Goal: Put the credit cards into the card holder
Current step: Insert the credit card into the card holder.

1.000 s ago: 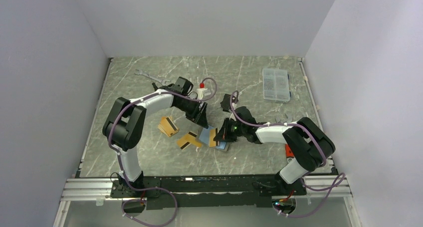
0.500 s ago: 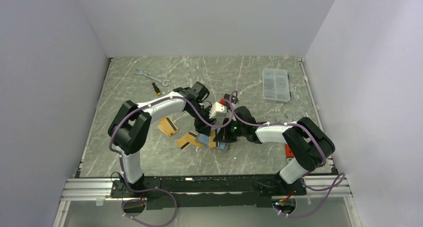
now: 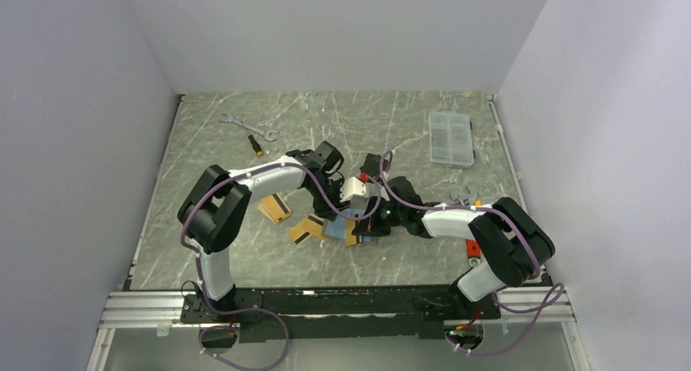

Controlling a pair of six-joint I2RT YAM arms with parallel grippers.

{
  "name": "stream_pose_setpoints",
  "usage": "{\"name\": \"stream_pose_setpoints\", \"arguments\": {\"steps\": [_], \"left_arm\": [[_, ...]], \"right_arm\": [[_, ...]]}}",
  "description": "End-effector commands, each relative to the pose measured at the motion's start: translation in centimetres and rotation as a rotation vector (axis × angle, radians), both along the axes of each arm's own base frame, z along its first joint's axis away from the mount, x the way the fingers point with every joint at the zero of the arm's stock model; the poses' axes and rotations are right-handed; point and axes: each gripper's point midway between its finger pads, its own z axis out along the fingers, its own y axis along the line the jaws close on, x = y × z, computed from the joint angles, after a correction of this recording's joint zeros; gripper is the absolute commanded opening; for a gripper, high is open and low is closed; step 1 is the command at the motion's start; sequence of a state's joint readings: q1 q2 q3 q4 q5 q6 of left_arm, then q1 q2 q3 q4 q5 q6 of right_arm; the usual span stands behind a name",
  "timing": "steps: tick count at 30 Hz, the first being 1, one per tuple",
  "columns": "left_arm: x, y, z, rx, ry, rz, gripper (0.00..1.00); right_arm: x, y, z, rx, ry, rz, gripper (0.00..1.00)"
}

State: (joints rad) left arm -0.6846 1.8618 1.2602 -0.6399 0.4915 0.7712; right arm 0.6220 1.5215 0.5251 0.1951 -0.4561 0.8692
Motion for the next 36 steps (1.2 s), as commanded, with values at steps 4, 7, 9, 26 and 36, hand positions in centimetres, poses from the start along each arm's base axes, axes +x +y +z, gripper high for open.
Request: {"name": "stream_pose_setpoints", "arguments": {"steps": [4,7,9,26,36], "left_arm": [[-1.8,-0.6,-1.0,0.064,-0.026,-0.046,0.40],[-2.9,-0.8,-1.4,0.083,-0.040,-0.072,0.40],[-3.2,-0.5,-1.8,0.106,-0.039,-0.077,0.40],[-3.6,1.3,-3.0,0.170,-0.050,-0.053,0.41],[-3.7,1.2,-2.9,0.157,-0.047,-0.042,0.40]], "right_arm": [[-0.9,-1.5,0.1,-0.020,-0.005,0.014,0.00],[-0.7,-1.8,0.5,-0.009,-0.014,0.005,0.00],[-0.3,-2.0,1.1,0.001,-0.026,-0.007,0.00],[1.9,-2.1,0.6,-0.051,-0.052,-0.066,0.16],[2.0,-3.7,1.5,-0.126,-0.066,-0.087,0.36]]}}
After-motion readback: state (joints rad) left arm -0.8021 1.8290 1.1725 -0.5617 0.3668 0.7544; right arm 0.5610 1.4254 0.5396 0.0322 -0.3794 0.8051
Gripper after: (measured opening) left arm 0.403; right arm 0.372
